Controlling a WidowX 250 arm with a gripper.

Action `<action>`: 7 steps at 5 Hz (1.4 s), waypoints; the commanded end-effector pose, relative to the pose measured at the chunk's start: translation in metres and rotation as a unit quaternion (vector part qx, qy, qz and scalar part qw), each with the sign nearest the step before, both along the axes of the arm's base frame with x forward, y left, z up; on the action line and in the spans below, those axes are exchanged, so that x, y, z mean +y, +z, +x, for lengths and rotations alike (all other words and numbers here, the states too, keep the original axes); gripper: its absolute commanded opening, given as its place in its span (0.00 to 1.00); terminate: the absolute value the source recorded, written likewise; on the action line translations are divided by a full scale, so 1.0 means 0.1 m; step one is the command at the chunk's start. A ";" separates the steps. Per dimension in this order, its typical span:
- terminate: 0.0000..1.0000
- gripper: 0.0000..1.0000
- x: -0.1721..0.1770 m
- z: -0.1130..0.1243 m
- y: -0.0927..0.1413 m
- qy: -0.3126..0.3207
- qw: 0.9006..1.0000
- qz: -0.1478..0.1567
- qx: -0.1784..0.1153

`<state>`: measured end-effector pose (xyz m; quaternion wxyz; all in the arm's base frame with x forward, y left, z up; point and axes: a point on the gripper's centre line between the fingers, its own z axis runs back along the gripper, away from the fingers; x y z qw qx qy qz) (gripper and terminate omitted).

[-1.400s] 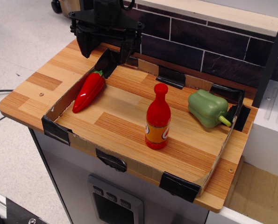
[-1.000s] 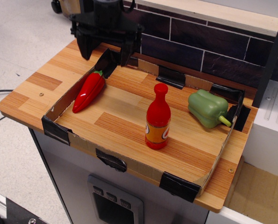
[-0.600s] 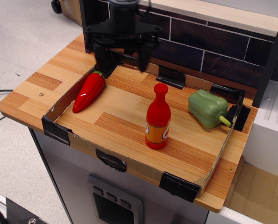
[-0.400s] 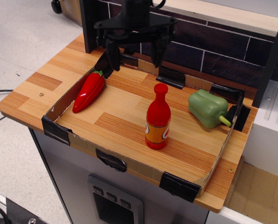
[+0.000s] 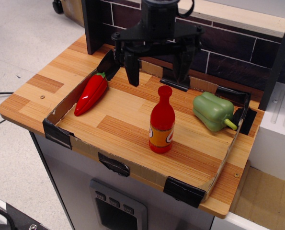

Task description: Topple hot sauce bottle

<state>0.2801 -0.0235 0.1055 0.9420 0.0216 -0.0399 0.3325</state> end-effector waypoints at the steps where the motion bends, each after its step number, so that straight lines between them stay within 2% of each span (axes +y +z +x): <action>1: 0.00 1.00 -0.18 -0.03 -0.08 -0.006 0.999 0.020 -0.040; 2: 0.00 0.00 -0.19 -0.07 -0.11 -0.006 0.998 0.019 -0.059; 3: 0.00 0.00 -0.19 -0.07 -0.09 -0.005 0.998 0.020 -0.067; 5: 0.00 0.00 0.02 0.05 0.10 0.021 0.996 0.021 -0.082; 6: 0.00 0.00 0.21 0.12 0.17 0.040 0.988 0.048 -0.142; 7: 0.00 0.00 0.36 0.20 0.13 0.047 0.977 0.074 -0.192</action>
